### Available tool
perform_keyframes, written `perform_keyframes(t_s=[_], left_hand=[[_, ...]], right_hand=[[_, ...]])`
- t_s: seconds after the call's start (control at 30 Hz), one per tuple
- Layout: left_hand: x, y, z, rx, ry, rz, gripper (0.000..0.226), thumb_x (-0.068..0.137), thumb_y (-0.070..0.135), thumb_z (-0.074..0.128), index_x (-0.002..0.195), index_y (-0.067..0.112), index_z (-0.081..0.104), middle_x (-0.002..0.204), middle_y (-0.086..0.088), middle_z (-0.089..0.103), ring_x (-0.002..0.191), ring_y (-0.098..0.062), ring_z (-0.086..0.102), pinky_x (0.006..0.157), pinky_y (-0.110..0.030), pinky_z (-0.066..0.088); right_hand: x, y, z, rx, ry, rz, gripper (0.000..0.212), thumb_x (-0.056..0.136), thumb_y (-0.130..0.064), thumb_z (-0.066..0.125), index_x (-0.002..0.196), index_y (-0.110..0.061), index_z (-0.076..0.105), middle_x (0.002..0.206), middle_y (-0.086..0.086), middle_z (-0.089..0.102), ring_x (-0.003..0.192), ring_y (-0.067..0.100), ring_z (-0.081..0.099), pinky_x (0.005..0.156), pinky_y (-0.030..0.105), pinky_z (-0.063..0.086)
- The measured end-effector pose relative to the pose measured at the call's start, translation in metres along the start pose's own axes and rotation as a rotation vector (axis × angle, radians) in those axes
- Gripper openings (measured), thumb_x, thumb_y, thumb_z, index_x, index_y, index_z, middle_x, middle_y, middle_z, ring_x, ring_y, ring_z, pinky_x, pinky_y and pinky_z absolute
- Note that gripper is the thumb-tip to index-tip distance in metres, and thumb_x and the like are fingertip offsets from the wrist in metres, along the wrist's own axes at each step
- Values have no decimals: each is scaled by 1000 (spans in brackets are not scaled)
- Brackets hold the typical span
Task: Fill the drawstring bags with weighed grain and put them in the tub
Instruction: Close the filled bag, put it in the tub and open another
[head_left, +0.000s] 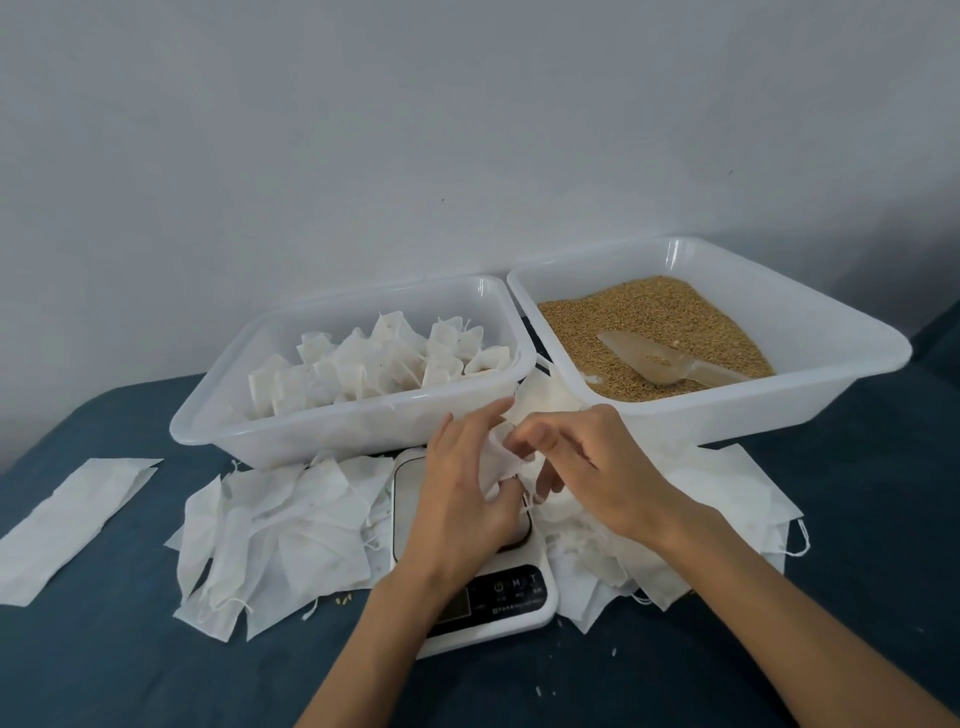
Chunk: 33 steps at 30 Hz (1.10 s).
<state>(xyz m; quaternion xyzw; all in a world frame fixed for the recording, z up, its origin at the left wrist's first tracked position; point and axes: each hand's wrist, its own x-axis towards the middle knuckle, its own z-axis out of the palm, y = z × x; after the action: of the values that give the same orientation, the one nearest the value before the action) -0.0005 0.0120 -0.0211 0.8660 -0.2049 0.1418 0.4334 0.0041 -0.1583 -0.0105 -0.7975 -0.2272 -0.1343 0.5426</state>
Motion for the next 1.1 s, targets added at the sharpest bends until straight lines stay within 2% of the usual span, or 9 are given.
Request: perform_keyframes(t_s=[0.13, 0.3, 0.47, 0.53, 0.67, 0.73, 0.83, 0.9, 1.1], left_hand=[[-1, 1, 4, -3, -13, 39, 77, 79, 4, 71, 149, 24, 46, 126, 13, 61, 123, -5, 52, 116, -46, 40], [3, 1, 0, -135, 98, -67, 69, 76, 7, 64, 134, 41, 48, 116, 21, 66, 112, 6, 59, 89, -7, 44], [8, -4, -5, -460, 137, -138, 29, 89, 21, 77, 116, 25, 69, 107, 6, 74, 102, -10, 69, 88, -29, 57], [13, -5, -10, -616, 136, -161, 26, 85, 23, 80, 108, 17, 70, 94, -2, 73, 89, -14, 68, 77, -25, 57], [27, -17, -22, -743, 86, -169, 28, 81, 14, 83, 105, 12, 69, 90, -6, 70, 85, -20, 68, 81, -25, 58], [33, -26, -25, -748, 57, -200, 28, 81, 13, 84, 105, 17, 71, 90, -4, 71, 84, -17, 67, 78, -27, 56], [36, -37, -25, -814, 47, -265, 32, 79, 18, 88, 106, 23, 73, 92, -5, 72, 83, -19, 67, 76, -38, 51], [34, -42, -23, -875, 39, -292, 38, 73, 26, 92, 107, 24, 73, 94, -9, 72, 86, -24, 68, 75, -43, 51], [26, -43, -24, -942, 45, -303, 38, 73, 23, 88, 107, 19, 73, 92, -9, 72, 84, -23, 68, 70, -38, 52]], right_hand=[[-3, -6, 0, 111, 6, 2, 49, 89, -79, 40, 103, -47, 75, 86, -8, 78, 56, 14, 73, 56, 29, 57], [-3, -11, -2, 158, 34, -25, 62, 94, -74, 37, 113, -31, 77, 89, -9, 78, 57, 20, 73, 56, 29, 55], [-2, -17, -7, 153, 224, -130, 64, 100, -64, 35, 111, -15, 75, 96, -5, 79, 59, 20, 73, 57, 40, 57], [1, -20, -18, 156, 350, -159, 54, 103, -56, 39, 109, -15, 74, 94, -4, 78, 58, 20, 72, 55, 35, 57], [16, -5, -85, -103, 534, -108, 23, 102, -37, 58, 109, -23, 74, 92, -8, 77, 66, 12, 73, 62, 20, 58], [33, 15, -132, -434, 445, 89, 19, 95, -34, 67, 113, -28, 71, 99, -10, 76, 81, 4, 71, 75, 19, 55], [55, 48, -181, -872, 31, 563, 51, 87, -41, 75, 131, -21, 59, 127, -1, 66, 107, 16, 63, 91, 31, 50], [63, 62, -188, -997, -174, 748, 55, 83, -46, 78, 126, -16, 62, 125, 0, 65, 108, 21, 64, 95, 36, 53], [73, 81, -172, -1168, -330, 751, 24, 87, -34, 69, 100, -14, 72, 96, 4, 72, 85, 18, 67, 78, 33, 55]])
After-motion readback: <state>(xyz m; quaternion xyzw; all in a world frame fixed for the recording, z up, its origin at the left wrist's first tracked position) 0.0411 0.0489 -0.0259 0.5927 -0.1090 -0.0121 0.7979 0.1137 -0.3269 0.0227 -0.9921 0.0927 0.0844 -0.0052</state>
